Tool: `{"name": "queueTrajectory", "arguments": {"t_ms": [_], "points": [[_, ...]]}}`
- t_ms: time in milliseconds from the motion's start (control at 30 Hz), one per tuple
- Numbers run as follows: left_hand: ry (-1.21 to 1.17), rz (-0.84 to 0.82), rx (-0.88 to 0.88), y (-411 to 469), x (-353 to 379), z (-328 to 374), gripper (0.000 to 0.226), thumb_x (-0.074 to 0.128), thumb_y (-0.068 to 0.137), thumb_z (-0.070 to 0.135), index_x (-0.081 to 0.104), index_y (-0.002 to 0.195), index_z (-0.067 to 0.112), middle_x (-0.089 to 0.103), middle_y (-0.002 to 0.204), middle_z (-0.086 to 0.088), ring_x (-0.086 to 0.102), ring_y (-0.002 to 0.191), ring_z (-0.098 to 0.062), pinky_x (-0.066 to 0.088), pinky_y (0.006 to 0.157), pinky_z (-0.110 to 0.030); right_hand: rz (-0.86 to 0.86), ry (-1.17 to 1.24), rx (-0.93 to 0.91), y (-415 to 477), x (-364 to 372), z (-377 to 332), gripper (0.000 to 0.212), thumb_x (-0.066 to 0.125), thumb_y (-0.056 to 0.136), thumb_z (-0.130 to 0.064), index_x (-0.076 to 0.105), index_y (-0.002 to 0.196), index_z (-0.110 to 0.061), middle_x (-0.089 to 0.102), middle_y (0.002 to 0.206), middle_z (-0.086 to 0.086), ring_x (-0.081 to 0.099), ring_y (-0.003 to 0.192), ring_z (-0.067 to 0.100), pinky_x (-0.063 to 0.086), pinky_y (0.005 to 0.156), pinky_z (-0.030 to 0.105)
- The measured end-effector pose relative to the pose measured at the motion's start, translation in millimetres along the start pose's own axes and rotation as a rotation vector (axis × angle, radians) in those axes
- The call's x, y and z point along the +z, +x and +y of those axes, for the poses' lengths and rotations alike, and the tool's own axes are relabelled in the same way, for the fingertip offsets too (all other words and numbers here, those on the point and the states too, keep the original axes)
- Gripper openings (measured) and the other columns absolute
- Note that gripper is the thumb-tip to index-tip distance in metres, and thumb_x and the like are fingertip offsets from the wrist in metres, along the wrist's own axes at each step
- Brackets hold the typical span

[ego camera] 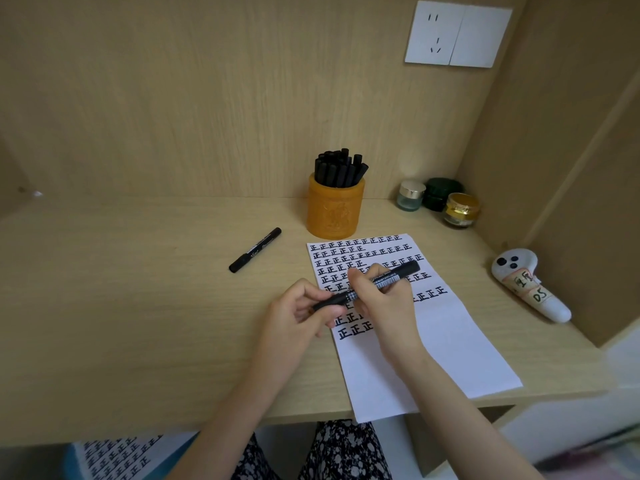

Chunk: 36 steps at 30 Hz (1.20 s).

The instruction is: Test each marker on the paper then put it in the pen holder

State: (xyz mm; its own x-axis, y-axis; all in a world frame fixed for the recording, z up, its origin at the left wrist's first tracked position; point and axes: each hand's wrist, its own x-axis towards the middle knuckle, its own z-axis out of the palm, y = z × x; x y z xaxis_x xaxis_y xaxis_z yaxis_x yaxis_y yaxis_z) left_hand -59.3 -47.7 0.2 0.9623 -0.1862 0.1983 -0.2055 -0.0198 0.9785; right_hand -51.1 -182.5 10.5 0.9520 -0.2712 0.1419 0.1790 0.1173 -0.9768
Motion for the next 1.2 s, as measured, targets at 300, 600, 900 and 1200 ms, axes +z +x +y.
{"name": "queueTrajectory", "arguments": {"t_ms": [300,600,900,1200], "points": [[-0.012,0.014,0.021,1,-2,2,0.012,0.070,0.078,0.007,0.059,0.083,0.006,0.069,0.066,0.003,0.058,0.057,-0.004,0.045,0.052,-0.015,-0.041,-0.077,-0.021,4,5,-2,0.039,0.063,0.089,-0.005,0.042,0.057,-0.012,0.034,0.040,-0.005,0.029,0.036,0.010,0.028,0.042,0.020],[0.093,0.071,0.005,14,-17,11,0.011,0.068,0.081,0.019,0.063,0.091,0.016,0.073,0.080,0.003,0.065,0.069,-0.004,0.050,0.064,-0.017,0.132,-0.392,-0.085,17,-14,-9,0.057,0.069,0.072,-0.055,0.054,0.120,-0.029,0.055,0.112,-0.013,0.050,0.106,0.006,0.040,0.084,0.019],[0.163,0.110,0.106,41,-15,24,0.017,0.069,0.082,0.027,0.068,0.090,0.012,0.072,0.076,-0.002,0.067,0.075,-0.016,0.055,0.076,-0.035,-0.338,-0.731,-0.597,34,-13,-12,0.024,0.072,0.083,-0.023,0.069,0.107,-0.019,0.057,0.095,-0.034,0.046,0.093,-0.005,0.046,0.081,0.029],[0.302,0.171,0.160,102,-12,41,0.018,0.062,0.088,0.023,0.063,0.105,0.018,0.066,0.098,0.007,0.060,0.082,-0.003,0.047,0.071,-0.011,-0.066,-0.552,-0.562,100,-4,-49,0.062,0.063,0.092,-0.020,0.034,0.146,-0.027,0.060,0.089,-0.001,0.056,0.073,0.002,0.045,0.067,0.012]]}}
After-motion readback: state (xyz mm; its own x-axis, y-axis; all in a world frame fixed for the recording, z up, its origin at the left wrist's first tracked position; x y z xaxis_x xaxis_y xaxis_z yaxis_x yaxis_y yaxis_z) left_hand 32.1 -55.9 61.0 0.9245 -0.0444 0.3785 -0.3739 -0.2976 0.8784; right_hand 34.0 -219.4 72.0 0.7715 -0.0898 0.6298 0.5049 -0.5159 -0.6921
